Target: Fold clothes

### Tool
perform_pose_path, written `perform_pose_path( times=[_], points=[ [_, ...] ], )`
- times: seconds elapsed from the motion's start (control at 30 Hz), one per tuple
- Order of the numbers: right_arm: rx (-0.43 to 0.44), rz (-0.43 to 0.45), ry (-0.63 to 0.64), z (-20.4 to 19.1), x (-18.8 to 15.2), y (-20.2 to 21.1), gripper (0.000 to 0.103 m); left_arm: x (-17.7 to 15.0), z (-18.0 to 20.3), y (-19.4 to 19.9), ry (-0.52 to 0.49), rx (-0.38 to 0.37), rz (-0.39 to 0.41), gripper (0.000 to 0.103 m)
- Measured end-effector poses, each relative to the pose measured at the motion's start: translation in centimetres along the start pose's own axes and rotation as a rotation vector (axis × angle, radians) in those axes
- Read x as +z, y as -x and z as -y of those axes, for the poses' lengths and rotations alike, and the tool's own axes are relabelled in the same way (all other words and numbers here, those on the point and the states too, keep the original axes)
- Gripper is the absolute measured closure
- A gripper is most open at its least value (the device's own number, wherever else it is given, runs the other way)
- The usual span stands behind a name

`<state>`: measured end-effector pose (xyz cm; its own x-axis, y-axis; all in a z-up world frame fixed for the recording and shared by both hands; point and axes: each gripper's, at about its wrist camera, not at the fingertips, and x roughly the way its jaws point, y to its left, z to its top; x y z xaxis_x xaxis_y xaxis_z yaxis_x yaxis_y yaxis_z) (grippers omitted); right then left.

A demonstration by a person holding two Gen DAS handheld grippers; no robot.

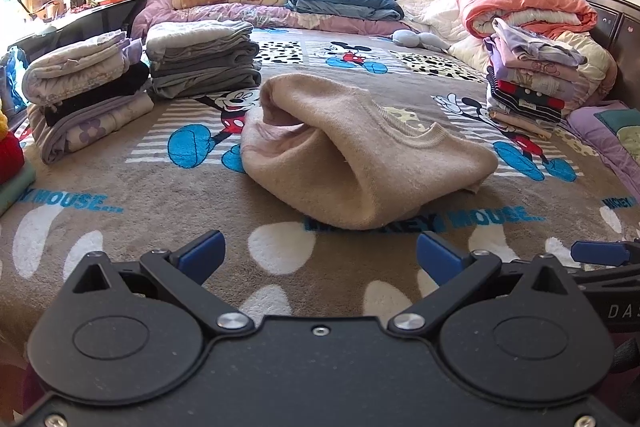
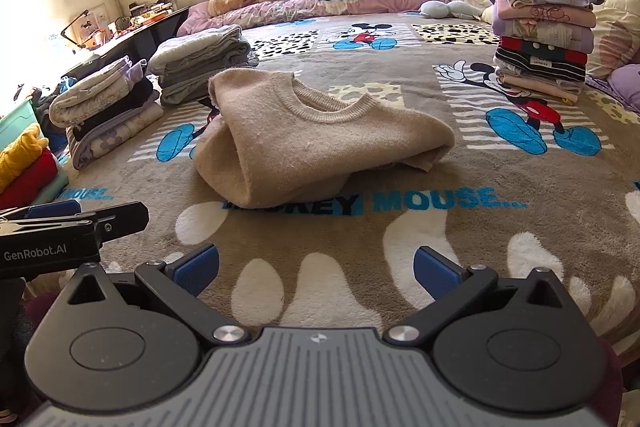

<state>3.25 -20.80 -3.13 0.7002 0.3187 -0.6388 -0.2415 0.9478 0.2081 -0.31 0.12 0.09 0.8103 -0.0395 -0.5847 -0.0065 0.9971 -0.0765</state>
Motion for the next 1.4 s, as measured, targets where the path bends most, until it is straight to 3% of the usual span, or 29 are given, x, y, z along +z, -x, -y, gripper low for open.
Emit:
perform_pose_path(
  times=[1.4],
  points=[
    [0.005,-0.009,-0.001,0.02,-0.06,-0.42,0.000,0.06,0.04,-0.28,0.005,-0.010,-0.002,0.000]
  ],
)
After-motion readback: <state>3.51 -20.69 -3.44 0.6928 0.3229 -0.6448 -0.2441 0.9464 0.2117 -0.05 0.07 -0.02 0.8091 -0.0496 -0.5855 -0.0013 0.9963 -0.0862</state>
